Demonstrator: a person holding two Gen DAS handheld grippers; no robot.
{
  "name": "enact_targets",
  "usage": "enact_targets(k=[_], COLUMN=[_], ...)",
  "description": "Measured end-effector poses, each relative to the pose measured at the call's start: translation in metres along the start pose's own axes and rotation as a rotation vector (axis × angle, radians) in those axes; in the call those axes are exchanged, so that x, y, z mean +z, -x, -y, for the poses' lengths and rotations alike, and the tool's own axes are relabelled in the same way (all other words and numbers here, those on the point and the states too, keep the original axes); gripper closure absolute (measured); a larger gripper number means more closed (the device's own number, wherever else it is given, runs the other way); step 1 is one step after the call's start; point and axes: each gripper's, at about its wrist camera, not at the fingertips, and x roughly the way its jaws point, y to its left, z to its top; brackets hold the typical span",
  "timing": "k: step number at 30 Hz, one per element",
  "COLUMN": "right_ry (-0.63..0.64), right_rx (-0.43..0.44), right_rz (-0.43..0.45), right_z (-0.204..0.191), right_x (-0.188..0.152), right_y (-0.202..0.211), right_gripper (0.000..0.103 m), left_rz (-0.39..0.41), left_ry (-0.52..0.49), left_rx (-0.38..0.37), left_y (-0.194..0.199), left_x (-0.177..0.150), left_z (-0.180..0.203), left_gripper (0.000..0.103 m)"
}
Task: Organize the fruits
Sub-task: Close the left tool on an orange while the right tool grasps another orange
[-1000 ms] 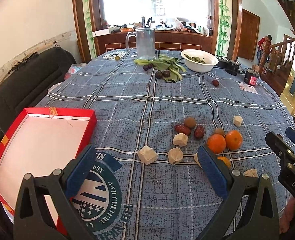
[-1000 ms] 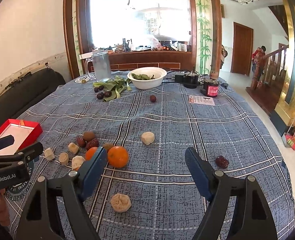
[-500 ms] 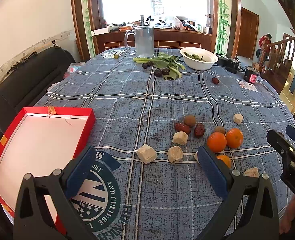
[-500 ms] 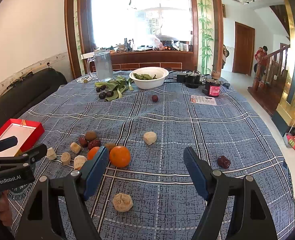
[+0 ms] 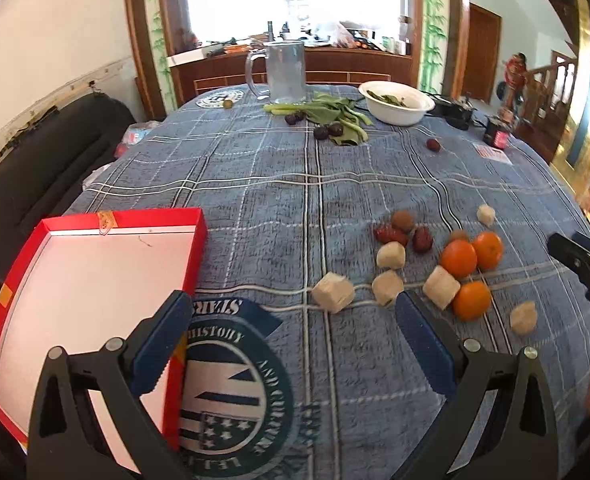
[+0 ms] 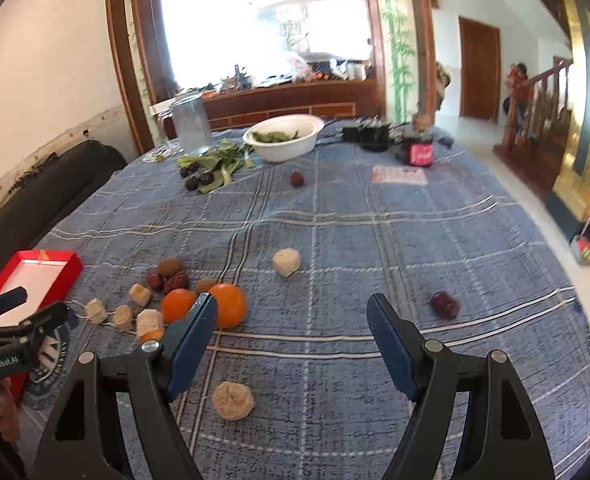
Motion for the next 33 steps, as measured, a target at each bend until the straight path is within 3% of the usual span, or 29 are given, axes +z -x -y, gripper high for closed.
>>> enact_targets(k=[5, 10, 15, 20, 23, 27, 29, 33], right_ry=[-0.015, -0.007, -0.139, -0.19, -0.197, -0.194, -0.194, -0.229], right_rx=[0.12, 0.16, 0.234, 0.269, 0.291, 0.328, 0.332, 0.317], right_rz=[-0.116, -0.238, -0.347, -0.401, -0.386, -0.396, -0.395, -0.377], right_z=[-0.01, -0.022, -0.009, -0.006, -0.003, -0.003, -0.003, 0.006], right_x=[0.005, 0.021, 0.027, 0.018, 0.02, 0.019, 0.019, 0.02], right_y=[-0.012, -0.036, -0.069, -0.089, -0.089, -0.093, -0.093, -0.09], right_gripper=[0.027, 0.03, 0.053, 0.061, 0.066, 0.069, 0.07, 0.07], left_rz=[-0.01, -0.025, -0.103, -0.185, -0.21, -0.255, -0.273, -0.261], left_ry=[-0.058, -0.113, -0.147, -0.12, -0.102, -0.078, -0.062, -0.041], left_rx=[-0.091, -0.167, -0.226, -0.298, -0.308, -0.34, -0.348, -0.342], left_y=[0.01, 0.014, 0.002, -0.014, -0.024, -0.034, -0.039, -0.043], left_x=[-0.002, -0.002, -0.004, -0.005, -0.004, -0.006, -0.007, 0.0], left_z=[0.009, 0.038, 0.064, 0.079, 0.086, 0.095, 0.099, 0.105], left_gripper=[0.001, 0.001, 0.003, 0.02, 0.029, 0.033, 0.04, 0.042])
